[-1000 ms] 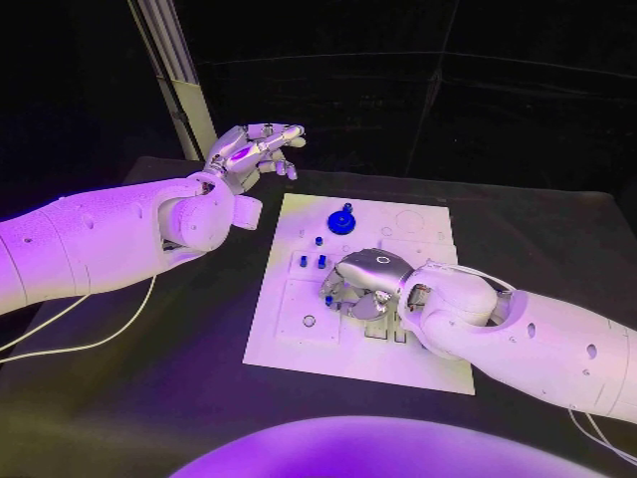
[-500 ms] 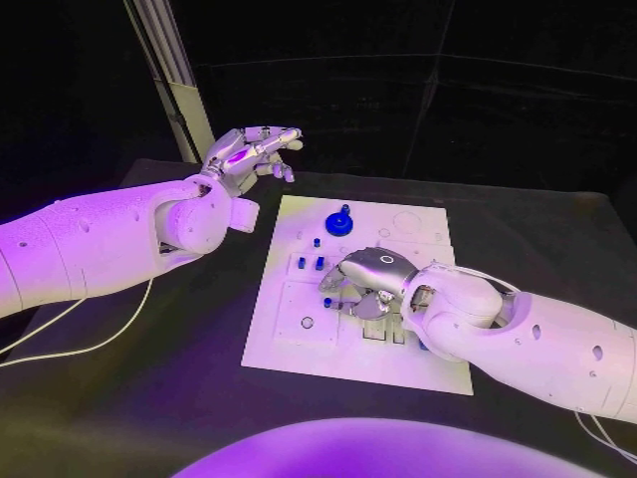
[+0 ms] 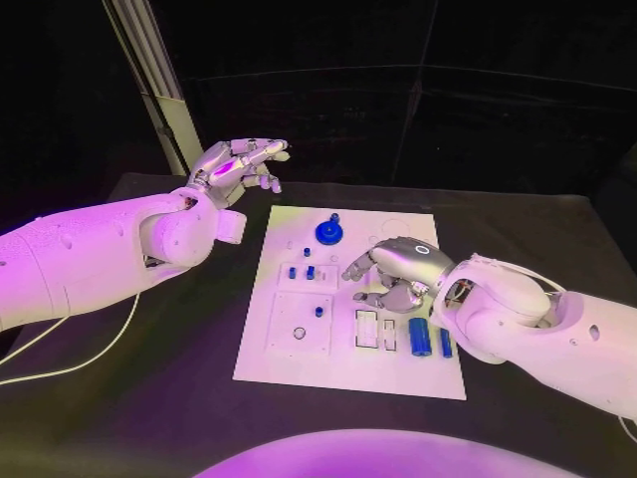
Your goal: Assemble the parts on the task board
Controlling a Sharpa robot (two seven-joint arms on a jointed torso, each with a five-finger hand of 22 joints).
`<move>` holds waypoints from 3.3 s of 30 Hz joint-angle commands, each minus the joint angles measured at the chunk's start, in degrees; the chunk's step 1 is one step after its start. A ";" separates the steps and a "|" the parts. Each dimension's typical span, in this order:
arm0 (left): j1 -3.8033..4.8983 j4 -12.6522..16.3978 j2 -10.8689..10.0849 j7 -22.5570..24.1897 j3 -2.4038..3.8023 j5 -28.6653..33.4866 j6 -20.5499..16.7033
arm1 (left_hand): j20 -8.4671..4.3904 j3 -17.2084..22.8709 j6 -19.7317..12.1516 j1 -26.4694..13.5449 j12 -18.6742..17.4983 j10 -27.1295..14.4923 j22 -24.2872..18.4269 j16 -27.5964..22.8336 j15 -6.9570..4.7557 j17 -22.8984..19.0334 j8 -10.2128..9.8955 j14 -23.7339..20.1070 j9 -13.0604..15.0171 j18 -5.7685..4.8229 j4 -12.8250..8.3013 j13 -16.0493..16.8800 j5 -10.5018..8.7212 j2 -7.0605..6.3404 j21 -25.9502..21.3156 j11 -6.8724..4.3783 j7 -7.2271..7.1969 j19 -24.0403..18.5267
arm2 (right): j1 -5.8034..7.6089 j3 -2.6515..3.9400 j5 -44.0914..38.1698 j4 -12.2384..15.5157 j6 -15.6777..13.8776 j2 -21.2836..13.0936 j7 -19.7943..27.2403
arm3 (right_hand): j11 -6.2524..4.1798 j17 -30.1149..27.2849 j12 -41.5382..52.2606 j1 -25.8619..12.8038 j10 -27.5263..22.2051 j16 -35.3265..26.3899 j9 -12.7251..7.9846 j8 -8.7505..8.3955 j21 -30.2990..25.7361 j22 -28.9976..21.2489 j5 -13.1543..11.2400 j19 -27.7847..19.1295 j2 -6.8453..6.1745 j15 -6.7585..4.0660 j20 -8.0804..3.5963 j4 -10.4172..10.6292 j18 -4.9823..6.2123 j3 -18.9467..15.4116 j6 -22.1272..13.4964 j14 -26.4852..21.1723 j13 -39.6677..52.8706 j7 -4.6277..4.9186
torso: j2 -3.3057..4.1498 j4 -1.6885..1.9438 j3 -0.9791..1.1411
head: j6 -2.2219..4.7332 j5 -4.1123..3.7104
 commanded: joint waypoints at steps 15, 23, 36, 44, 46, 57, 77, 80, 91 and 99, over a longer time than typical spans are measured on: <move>0.08 0.45 -0.92 -0.13 0.03 -0.18 1.11 | 0.13 -0.38 -0.47 -0.01 0.46 -0.39 0.07 0.30 0.16 -0.09 0.18 -0.35 -0.06 0.69 -0.02 -0.08 -0.17 -0.44 0.28 -0.05 0.04 -0.43 | 0.47 2.34 -1.60 -0.55 6.33 -3.62 -7.42 | 0.25 -3.60 -0.57 2.12 -5.36 -2.74 -0.06 -0.37 -2.33 -2.81 -2.30 -1.02 -0.34 0.19 0.32 0.77 0.72 -7.70 -2.52 -0.05 0.02 -0.44 | 0.14 -0.19 0.01 | 1.06 -1.38; 0.08 0.39 -0.88 -0.18 0.02 -0.18 1.19 | 0.13 -0.38 -0.47 -0.01 0.46 -0.39 0.07 0.30 0.16 -0.09 0.18 -0.35 -0.06 0.69 -0.02 -0.08 -0.17 -0.44 0.28 -0.05 0.04 -0.43 | 0.47 2.38 -2.20 -1.39 6.82 -2.88 -8.18 | 0.26 -3.15 0.39 4.41 -5.22 -2.23 -0.05 -0.37 -2.21 -2.55 -2.72 -0.58 1.48 0.16 0.30 1.00 0.64 -8.31 -2.79 0.29 0.09 -0.15 | 0.21 -0.18 0.04 | 0.96 -1.27; 0.08 0.36 -0.86 -0.39 0.02 -0.18 1.21 | 0.15 -0.39 -0.41 0.07 0.55 -0.34 0.08 0.31 0.16 -0.11 0.25 -0.38 -0.04 0.70 -0.05 -0.08 -0.19 -0.41 0.31 -0.06 0.04 -0.46 | 0.47 2.39 -2.57 -2.36 7.90 -2.07 -8.24 | -0.65 -0.27 2.70 6.66 0.45 0.67 0.38 0.75 -0.31 0.21 -4.20 1.15 3.93 -0.58 -0.28 1.17 0.13 -2.57 2.41 1.19 -0.14 -1.00 | 0.25 -0.40 0.09 | 0.74 -1.07; 0.08 0.30 -0.81 -0.77 0.02 -0.18 1.26 | 0.15 -0.39 -0.41 0.07 0.55 -0.34 0.08 0.31 0.16 -0.11 0.25 -0.38 -0.04 0.70 -0.05 -0.08 -0.19 -0.41 0.31 -0.06 0.04 -0.46 | 0.47 2.39 -2.67 -2.55 8.65 -1.89 -8.12 | -0.95 0.92 2.55 6.32 2.01 1.88 0.36 0.76 0.51 1.39 -4.11 1.74 3.44 -0.79 -0.52 1.53 -0.08 -0.41 3.89 1.41 -0.15 -1.15 | 0.17 -0.23 0.10 | 0.54 -1.20; 0.08 0.27 -0.81 -0.93 0.02 -0.18 1.18 | 0.16 -0.38 -0.39 0.13 0.60 -0.32 0.09 0.32 0.16 -0.12 0.28 -0.39 -0.02 0.70 -0.05 -0.08 -0.20 -0.35 0.33 -0.06 0.05 -0.49 | 0.47 2.39 -2.68 -2.61 8.77 -1.82 -7.98 | -0.97 0.78 2.48 6.27 2.16 1.83 0.34 0.72 0.50 1.34 -4.10 1.69 3.29 -0.81 -0.54 1.56 -0.07 -0.13 4.03 1.37 -0.15 -1.15 | 0.15 -0.21 0.09 | 0.59 -1.22; 0.08 0.21 -0.78 -1.49 0.02 -0.18 1.08 | 0.16 -0.37 -0.38 0.16 0.63 -0.31 0.10 0.33 0.16 -0.13 0.31 -0.40 -0.02 0.71 -0.06 -0.08 -0.21 -0.31 0.35 -0.06 0.05 -0.50 | 0.47 2.39 -2.83 -3.25 9.50 -1.30 -7.92 | -1.07 0.86 2.21 6.15 2.81 2.05 0.29 0.57 0.62 1.45 -4.12 1.67 2.90 -0.87 -0.61 1.60 -0.09 1.08 4.58 1.30 -0.14 -1.19 | 0.10 -0.04 -0.01 | 0.38 -1.49; 0.08 0.12 -0.71 -1.86 0.02 -0.18 1.16 | 0.17 -0.34 -0.37 0.25 0.69 -0.30 0.12 0.34 0.16 -0.15 0.35 -0.41 -0.01 0.72 -0.07 -0.10 -0.24 -0.21 0.38 -0.06 0.06 -0.53 | 0.47 2.39 -3.40 -3.91 9.51 -0.68 -8.16 | -1.30 1.23 2.12 6.01 5.19 2.66 0.28 0.41 1.02 1.94 -4.22 1.76 2.43 -1.07 -0.77 1.38 -0.15 3.54 5.98 1.25 0.02 -1.07 | -0.03 0.10 -0.04 | 0.22 -1.76; 0.08 0.10 -0.72 -1.89 0.02 -0.18 1.12 | 0.17 -0.34 -0.37 0.25 0.69 -0.30 0.12 0.34 0.16 -0.15 0.35 -0.41 -0.01 0.72 -0.07 -0.10 -0.24 -0.21 0.38 -0.06 0.06 -0.53 | 0.47 2.39 -3.41 -3.88 8.40 -0.67 -7.90 | -1.35 1.30 2.12 6.00 5.33 2.73 0.29 0.42 1.06 2.00 -4.23 1.79 2.45 -1.09 -0.79 1.37 -0.16 3.68 6.11 1.26 0.02 -1.08 | 0.01 0.06 -0.02 | 0.27 -1.75; 0.08 -0.04 -0.64 -1.94 0.02 -0.18 1.09 | 0.18 -0.32 -0.38 0.44 0.77 -0.32 0.14 0.37 0.16 -0.18 0.40 -0.44 0.00 0.73 -0.14 -0.12 -0.30 -0.14 0.44 -0.06 0.06 -0.58 | 0.46 2.39 -2.02 -2.50 2.52 -1.49 -5.99 | -1.46 1.58 1.93 6.32 5.85 3.05 0.30 0.37 1.32 2.36 -4.26 1.94 2.62 -1.24 -0.94 1.04 -0.21 4.71 6.54 1.28 0.02 -1.14 | 0.02 -0.11 0.03 | 0.38 -1.61; 0.06 -0.06 -0.59 -1.95 0.01 -0.17 1.13 | 0.18 -0.31 -0.37 0.45 0.78 -0.31 0.14 0.37 0.16 -0.19 0.42 -0.44 0.00 0.73 -0.14 -0.12 -0.31 -0.11 0.44 -0.06 0.05 -0.59 | 0.47 3.73 0.67 0.66 0.03 -3.20 -5.05 | -1.42 1.85 1.79 6.36 5.79 3.26 0.27 0.30 1.44 2.53 -4.32 2.02 2.60 -1.24 -0.97 0.98 -0.24 4.95 6.53 1.32 -0.01 -1.10 | 0.02 -0.23 0.04 | 0.63 -1.61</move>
